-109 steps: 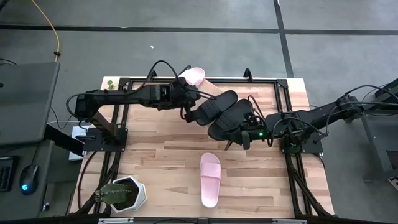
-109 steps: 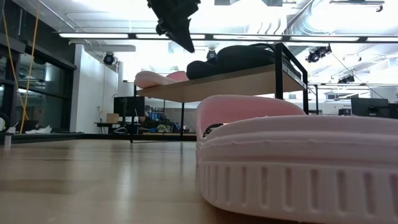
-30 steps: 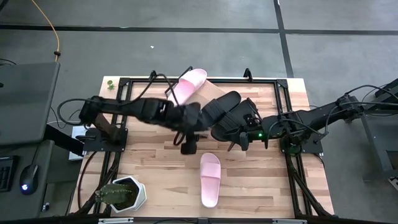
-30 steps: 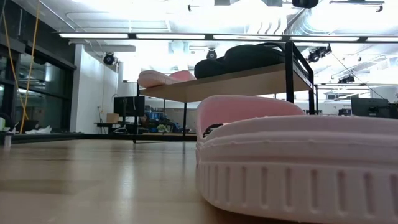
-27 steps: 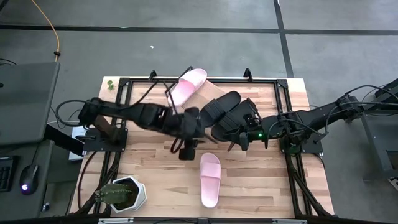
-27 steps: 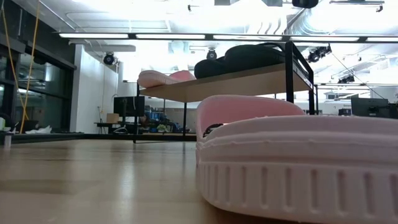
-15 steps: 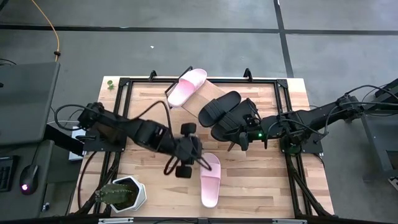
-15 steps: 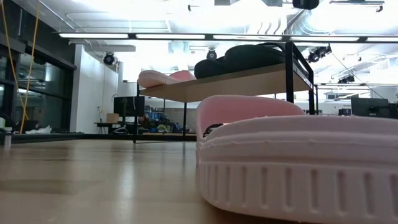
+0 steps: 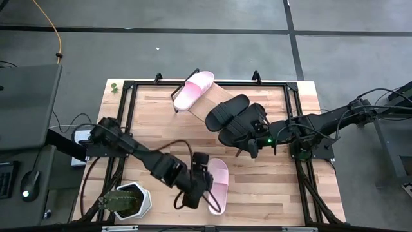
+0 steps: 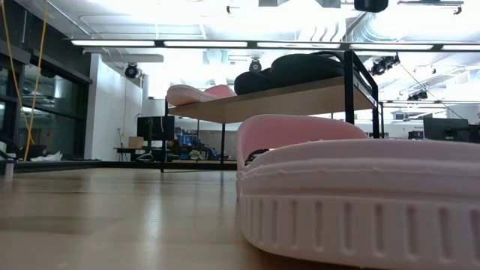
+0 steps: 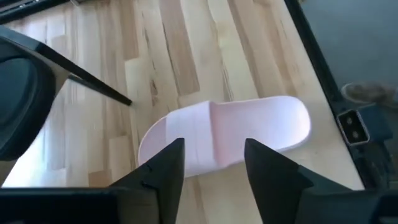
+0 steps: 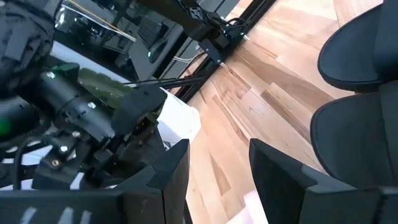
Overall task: Pick and place slides into the shelf
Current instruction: Put the pink slide on the shelf
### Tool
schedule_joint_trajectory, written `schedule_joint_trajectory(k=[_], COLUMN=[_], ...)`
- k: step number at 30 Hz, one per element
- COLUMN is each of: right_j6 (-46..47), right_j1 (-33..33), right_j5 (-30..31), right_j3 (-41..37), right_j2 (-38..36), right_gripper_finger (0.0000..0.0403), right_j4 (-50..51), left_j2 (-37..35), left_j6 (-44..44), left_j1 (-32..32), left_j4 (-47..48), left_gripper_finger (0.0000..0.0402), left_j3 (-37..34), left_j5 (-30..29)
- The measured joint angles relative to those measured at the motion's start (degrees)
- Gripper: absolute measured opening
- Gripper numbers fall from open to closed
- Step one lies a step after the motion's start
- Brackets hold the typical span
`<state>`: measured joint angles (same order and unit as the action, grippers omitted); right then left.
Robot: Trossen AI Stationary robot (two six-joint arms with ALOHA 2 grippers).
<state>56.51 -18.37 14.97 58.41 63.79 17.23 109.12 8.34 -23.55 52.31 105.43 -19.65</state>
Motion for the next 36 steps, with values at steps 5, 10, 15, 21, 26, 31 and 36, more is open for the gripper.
schedule_joint_trajectory(k=[5, 10, 15, 21, 26, 31, 36], right_j6=[0.00, -0.07, -0.24, -0.23, -0.04, -0.02, -0.02], right_j1=[0.00, 0.00, 0.00, -0.02, 0.00, -0.02, -0.02], right_j5=[-0.56, -0.60, -0.79, -1.95, -2.06, -2.13, -3.03], right_j3=[0.00, 0.00, 0.00, 0.00, 0.00, 0.00, 0.00], right_j2=[0.00, 0.00, 0.00, 0.00, 0.00, 0.00, 0.00], right_gripper_finger=[0.0158, 0.0158, 0.0158, 0.0158, 0.0158, 0.0158, 0.0158], right_j4=[0.48, 1.05, 1.88, 2.66, 3.29, 3.22, 3.15], left_j2=[2.84, 5.90, 9.37, 12.55, 13.39, 14.54, 15.55], left_j6=[-0.04, 0.09, 0.76, 1.32, 2.57, 2.60, 2.62], left_j1=[-1.42, -1.59, -1.59, -1.64, -1.42, -0.89, -0.35], left_j4=[-0.44, -3.33, -4.68, -6.16, -6.75, -6.63, -5.96], left_gripper_finger=[0.0199, 0.0229, 0.0239, 0.0229, 0.0219, 0.0212, 0.0211], left_j3=[0.04, 0.11, 0.02, 0.00, -0.02, -0.07, -0.21], left_j5=[-4.05, -6.76, -7.53, -8.04, -8.30, -9.37, -8.17])
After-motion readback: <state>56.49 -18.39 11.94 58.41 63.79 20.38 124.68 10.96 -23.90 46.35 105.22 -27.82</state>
